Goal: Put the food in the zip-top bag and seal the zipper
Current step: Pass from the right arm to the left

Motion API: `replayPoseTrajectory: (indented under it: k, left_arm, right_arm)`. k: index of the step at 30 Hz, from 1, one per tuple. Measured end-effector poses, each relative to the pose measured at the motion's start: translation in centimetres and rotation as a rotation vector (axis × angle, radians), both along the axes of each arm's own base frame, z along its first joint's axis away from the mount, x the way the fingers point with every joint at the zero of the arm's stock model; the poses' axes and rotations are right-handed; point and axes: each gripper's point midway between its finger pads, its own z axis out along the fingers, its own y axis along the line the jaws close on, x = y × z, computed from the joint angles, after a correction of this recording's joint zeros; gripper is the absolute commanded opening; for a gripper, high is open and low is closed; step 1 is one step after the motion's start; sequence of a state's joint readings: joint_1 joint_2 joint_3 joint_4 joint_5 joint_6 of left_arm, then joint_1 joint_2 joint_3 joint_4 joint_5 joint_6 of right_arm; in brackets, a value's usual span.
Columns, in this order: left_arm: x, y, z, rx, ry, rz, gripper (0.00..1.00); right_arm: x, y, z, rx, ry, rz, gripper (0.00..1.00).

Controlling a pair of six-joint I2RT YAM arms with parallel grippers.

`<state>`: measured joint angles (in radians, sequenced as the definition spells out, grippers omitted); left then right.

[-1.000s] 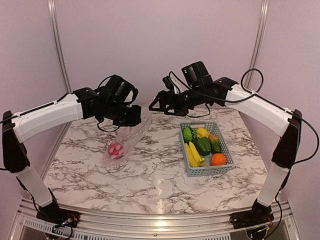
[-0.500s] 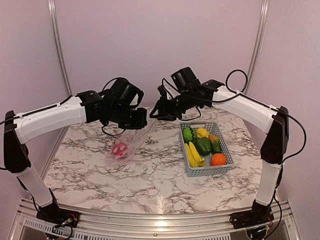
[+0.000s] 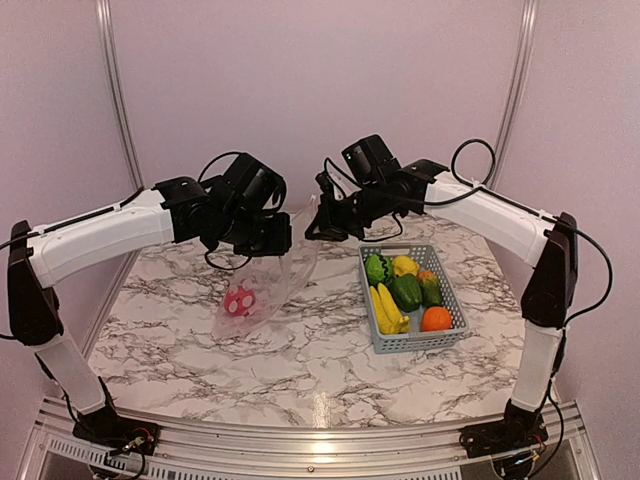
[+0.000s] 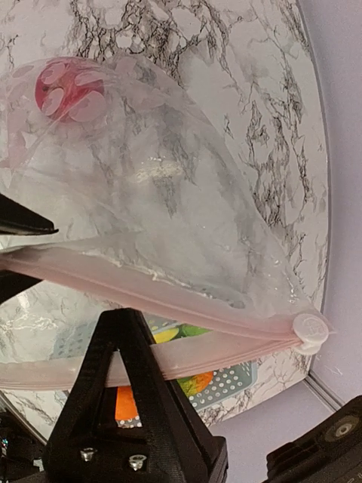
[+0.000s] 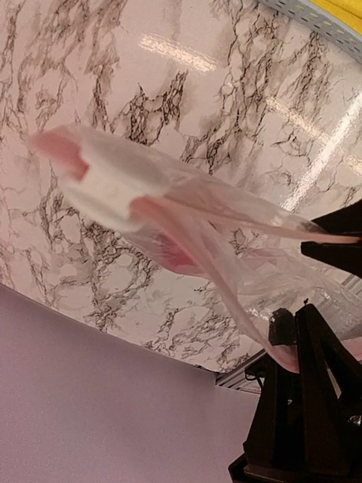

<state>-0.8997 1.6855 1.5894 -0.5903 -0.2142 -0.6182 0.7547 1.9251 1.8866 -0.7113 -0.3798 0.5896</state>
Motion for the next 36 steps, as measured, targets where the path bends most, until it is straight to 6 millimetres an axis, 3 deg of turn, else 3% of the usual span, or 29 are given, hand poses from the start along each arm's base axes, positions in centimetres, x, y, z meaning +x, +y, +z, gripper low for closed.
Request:
replayPoseTrajectory:
  k: [3,8,17,20,23,26,30,33,36]
  left_arm:
    - [0.3,-0.2,1.4,0.004,-0.022,0.010,0.00]
    - [0.6,-0.4,3.2,0.023,-0.050,0.018,0.00]
    - [0.4,0.7,3.7,0.092,-0.057,0.029,0.00]
    - [0.3,1.0,3.5,0.111,-0.053,0.028,0.00]
    - [0.3,1.2,3.4,0.122,-0.056,0.032,0.00]
    - [0.3,1.4,3.3,0.141,-0.059,0.028,0.00]
    - [0.6,2.3,3.1,0.188,-0.068,0.026,0.00]
    - [1.2,4.3,2.9,0.253,-0.079,0.037,0.00]
    - [1.9,8.1,3.5,0.342,-0.110,0.065,0.00]
  right_arm:
    - [0.1,-0.1,-0.1,-0.010,-0.006,-0.003,0.00]
    - [0.5,-1.2,-1.1,-0.074,-0.015,-0.042,0.00]
    - [1.1,-3.0,-1.8,-0.135,-0.008,-0.095,0.02]
    - [1.1,-3.2,-1.9,-0.141,-0.001,-0.095,0.10]
    - [0.7,-3.0,-1.6,-0.123,0.005,-0.072,0.34]
    - [0.1,-2.2,0.0,-0.063,-0.010,-0.023,0.50]
    - [-1.1,-1.9,4.1,0.050,-0.053,0.031,0.59]
    - [-1.6,-3.5,8.2,0.128,-0.114,0.044,0.61]
    - [-1.0,-7.0,10.7,0.148,-0.188,0.003,0.62]
